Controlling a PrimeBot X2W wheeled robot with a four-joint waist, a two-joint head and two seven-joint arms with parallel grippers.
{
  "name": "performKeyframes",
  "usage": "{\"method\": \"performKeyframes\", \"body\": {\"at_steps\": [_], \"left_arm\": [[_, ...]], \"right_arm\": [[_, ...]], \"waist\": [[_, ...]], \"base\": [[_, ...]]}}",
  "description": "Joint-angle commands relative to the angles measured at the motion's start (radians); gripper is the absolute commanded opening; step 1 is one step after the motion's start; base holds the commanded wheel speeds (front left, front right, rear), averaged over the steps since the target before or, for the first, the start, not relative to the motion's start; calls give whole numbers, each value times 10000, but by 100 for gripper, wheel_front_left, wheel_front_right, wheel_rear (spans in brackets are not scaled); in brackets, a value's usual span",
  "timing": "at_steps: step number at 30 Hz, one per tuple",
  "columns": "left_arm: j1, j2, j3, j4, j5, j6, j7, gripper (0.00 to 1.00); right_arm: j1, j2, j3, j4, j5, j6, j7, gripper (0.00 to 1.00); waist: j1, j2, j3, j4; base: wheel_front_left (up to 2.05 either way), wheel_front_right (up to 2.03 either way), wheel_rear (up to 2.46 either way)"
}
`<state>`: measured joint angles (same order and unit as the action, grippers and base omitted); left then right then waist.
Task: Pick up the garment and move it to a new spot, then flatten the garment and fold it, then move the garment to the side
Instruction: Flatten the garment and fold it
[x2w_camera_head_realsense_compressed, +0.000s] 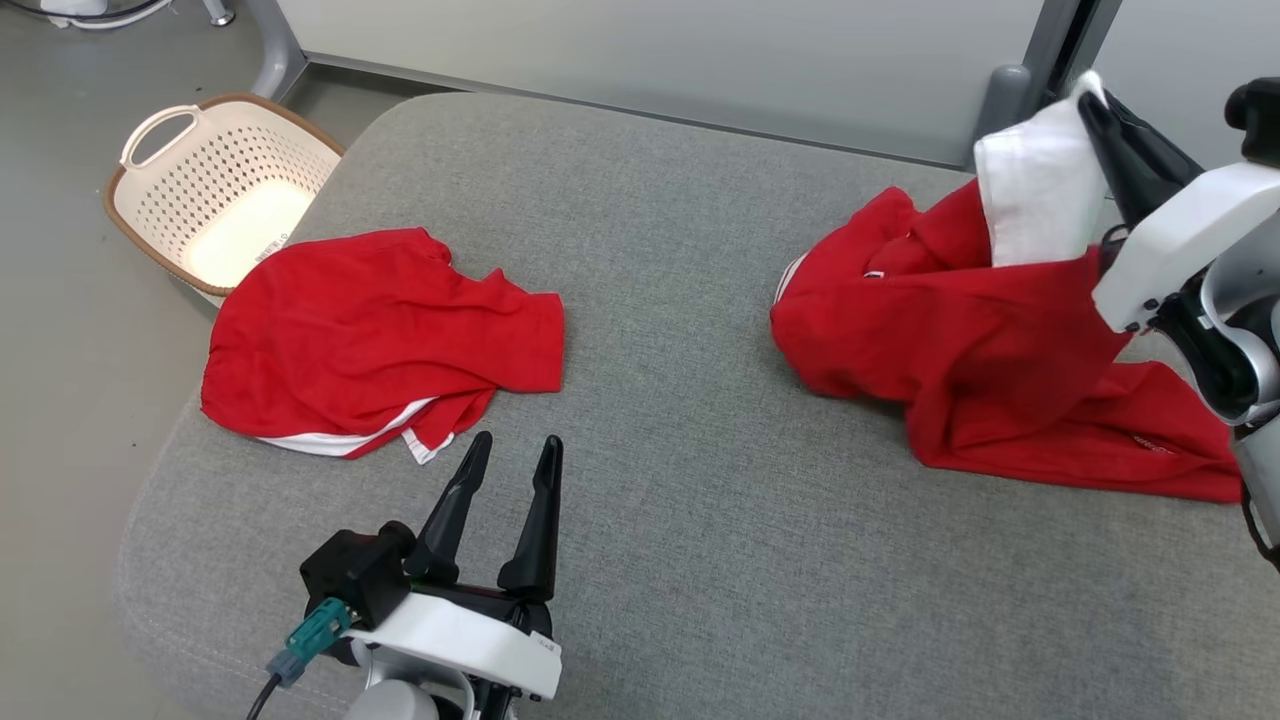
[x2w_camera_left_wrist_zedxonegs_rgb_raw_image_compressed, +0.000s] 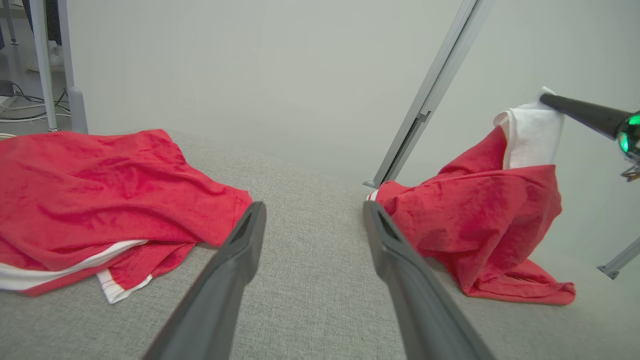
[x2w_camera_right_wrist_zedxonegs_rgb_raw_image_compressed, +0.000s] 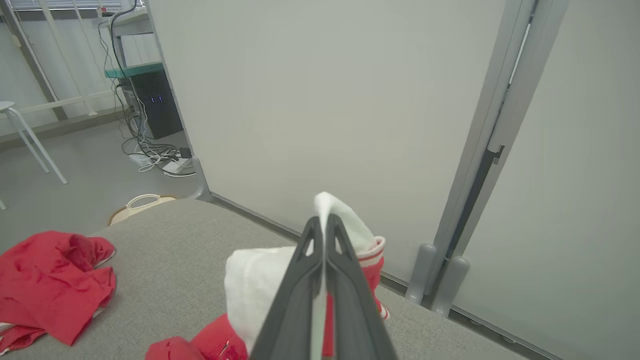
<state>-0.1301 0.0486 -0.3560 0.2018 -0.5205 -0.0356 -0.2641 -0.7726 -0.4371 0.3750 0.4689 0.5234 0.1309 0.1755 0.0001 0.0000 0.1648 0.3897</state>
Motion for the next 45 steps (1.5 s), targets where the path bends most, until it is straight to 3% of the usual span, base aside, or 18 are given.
{"method": "performKeyframes", "body": {"at_steps": [1, 3, 4, 5, 7, 12, 18, 25, 30, 34, 39, 45], "left_arm": [[-103, 36, 17, 1, 82, -28, -5, 100], [-133, 36, 25, 21, 113, -28, -5, 100], [-159, 34, 3, 42, 128, -53, -5, 100], [-191, 34, -4, 47, 133, -55, -5, 100], [-252, 32, -42, 57, 138, -63, -5, 100], [-211, 42, -78, 57, 99, -4, -5, 100], [8, 45, 136, 83, 281, 21, -5, 100], [233, 37, 854, -205, 472, -59, -5, 100], [401, 34, 1256, -488, 442, -45, -5, 100], [496, 36, 1402, -594, 469, -56, -5, 100], [502, 37, 1281, -551, 469, -133, -5, 100], [201, 36, 1029, -412, 448, -168, -5, 100]], "right_arm": [[-17, 55, -174, 282, 33, -3, -61, 0], [-256, 119, -494, 921, -110, -3, -205, 0], [-407, 41, -649, 1336, -443, -3, -378, 13], [-571, -52, -842, 1807, -866, -5, -601, 100], [-885, 16, -1461, 2851, -1759, -3, -1145, 100], [-1199, 600, -2523, 4184, -2631, -2, -2117, 100], [-615, 1155, -2983, 4454, -2634, -5, -3553, 100], [1357, 1442, -2449, 2492, -1946, -3, -4349, 100], [3514, 1674, -2807, 361, -1844, -3, -4420, 100], [5200, 2256, -3294, -1032, -2080, -2, -4419, 100], [6156, 2672, -3486, -1767, -2643, -2, -4318, 100], [5904, 2840, -3777, -1825, -2875, -2, -3629, 100]], "waist": [[-1, 0, 36, 5], [-1, 0, 96, -28], [-1, 0, 125, -38], [-1, 0, 149, -45], [-1, 0, 166, -44], [-1, 0, 92, -56], [-1, 0, -272, -325], [-1, 0, -803, -1033], [-1, 0, -1064, -1503], [-1, 0, -1123, -1790], [-1, 0, -939, -1958], [-1, 0, -616, -1773]], "base": [[0, 0, 0], [0, 0, 0], [0, 0, 0], [0, 0, 0], [0, 0, 0], [0, 0, 0], [0, 0, 0], [0, 0, 0], [0, 0, 0], [0, 0, 0], [0, 0, 0], [0, 0, 0]]}}
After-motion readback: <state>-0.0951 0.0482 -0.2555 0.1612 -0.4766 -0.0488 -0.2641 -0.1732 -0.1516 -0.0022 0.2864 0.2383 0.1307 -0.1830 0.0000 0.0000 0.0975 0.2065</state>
